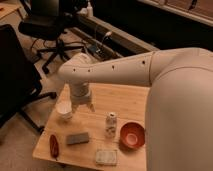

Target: Knock the bottle over

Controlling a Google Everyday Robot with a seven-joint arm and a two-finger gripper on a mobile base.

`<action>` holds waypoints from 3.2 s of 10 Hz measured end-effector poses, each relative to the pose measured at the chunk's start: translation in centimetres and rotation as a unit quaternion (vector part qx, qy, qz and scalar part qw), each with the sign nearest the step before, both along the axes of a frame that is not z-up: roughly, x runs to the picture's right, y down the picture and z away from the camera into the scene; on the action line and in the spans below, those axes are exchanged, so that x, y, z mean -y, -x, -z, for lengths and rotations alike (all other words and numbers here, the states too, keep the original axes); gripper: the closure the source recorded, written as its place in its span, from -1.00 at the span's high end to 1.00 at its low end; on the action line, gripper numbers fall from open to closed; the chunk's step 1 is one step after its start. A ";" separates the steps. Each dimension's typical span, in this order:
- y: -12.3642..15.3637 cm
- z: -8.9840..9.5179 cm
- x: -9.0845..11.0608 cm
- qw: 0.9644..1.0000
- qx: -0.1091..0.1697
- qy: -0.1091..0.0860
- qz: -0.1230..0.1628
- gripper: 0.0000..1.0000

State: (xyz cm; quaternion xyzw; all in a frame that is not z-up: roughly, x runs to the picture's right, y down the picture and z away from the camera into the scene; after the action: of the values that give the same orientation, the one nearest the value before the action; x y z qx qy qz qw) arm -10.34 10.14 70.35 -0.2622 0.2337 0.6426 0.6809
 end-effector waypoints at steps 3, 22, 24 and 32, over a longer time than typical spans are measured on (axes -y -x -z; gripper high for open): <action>0.0 0.0 0.0 1.000 0.000 0.000 0.000 0.30; 0.6 1.0 0.7 1.000 0.000 -0.012 0.016 0.30; -0.6 3.3 1.0 0.999 -0.028 -0.031 0.020 0.30; -2.0 8.0 -6.0 0.988 -0.057 0.022 -0.142 0.30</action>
State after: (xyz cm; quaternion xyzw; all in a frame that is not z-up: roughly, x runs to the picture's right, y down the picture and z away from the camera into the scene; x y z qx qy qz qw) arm -8.32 16.15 62.39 -0.2707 0.2468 0.7414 0.5622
